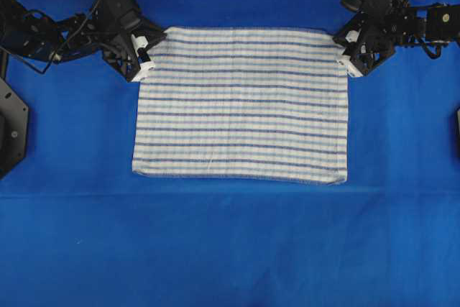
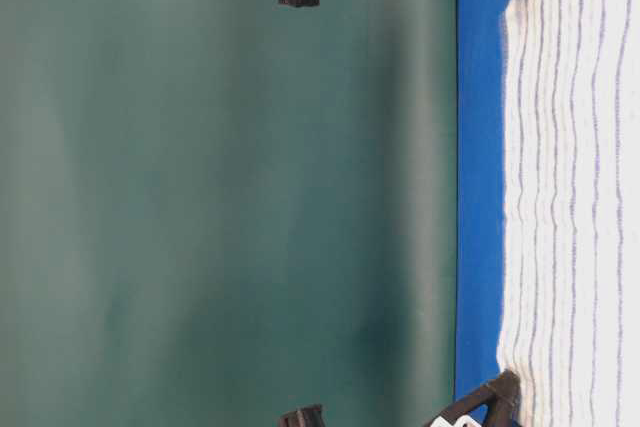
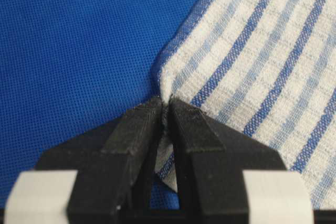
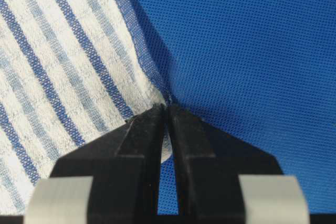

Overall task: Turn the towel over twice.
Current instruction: 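Move both grippers to the towel's far corners and pinch them, then lift the far edge and pull the towel toward the far side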

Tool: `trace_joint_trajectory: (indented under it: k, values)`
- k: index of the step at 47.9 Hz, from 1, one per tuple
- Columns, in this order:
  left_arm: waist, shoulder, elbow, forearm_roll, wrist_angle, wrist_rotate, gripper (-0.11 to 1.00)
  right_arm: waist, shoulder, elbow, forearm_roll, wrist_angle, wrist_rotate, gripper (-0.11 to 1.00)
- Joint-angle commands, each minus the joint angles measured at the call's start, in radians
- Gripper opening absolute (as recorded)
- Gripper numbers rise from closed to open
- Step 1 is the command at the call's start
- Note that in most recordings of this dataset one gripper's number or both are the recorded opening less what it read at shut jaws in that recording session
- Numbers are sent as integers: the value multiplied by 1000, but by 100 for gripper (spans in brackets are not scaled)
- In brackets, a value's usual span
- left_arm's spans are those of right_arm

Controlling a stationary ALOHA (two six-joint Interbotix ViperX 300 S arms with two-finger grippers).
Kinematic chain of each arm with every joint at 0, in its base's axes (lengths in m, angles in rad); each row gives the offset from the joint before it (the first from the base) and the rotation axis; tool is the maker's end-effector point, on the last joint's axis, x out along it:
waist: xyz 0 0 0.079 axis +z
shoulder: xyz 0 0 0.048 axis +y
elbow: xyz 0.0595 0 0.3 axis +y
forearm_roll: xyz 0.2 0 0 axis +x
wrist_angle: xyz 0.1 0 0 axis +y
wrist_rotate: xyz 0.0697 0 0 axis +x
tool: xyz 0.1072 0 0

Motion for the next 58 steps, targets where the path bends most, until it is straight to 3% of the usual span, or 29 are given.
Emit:
trace_joint_trajectory:
  k: [1, 9, 20, 34, 40, 58]
  values:
    - [3, -3, 3, 0, 11, 2, 6, -3, -3, -5, 0, -3, -2, 6]
    - [3, -31, 11, 0, 31, 0, 6, -6, -17, -5, 3, -2, 3, 6]
    - [20, -190, -2, 0, 110, 12, 5, -49, -104, -18, 3, 8, 9, 6]
    - [83, -402, -66, 0, 222, 118, 5, -124, -301, -80, -2, 109, 6, 6]
    - [98, -486, -117, 0, 275, 163, 5, -126, -383, -120, -8, 173, -2, 6]
    - [84, -701, -221, 0, 394, 169, 5, -78, -618, -179, -26, 273, -3, 6]
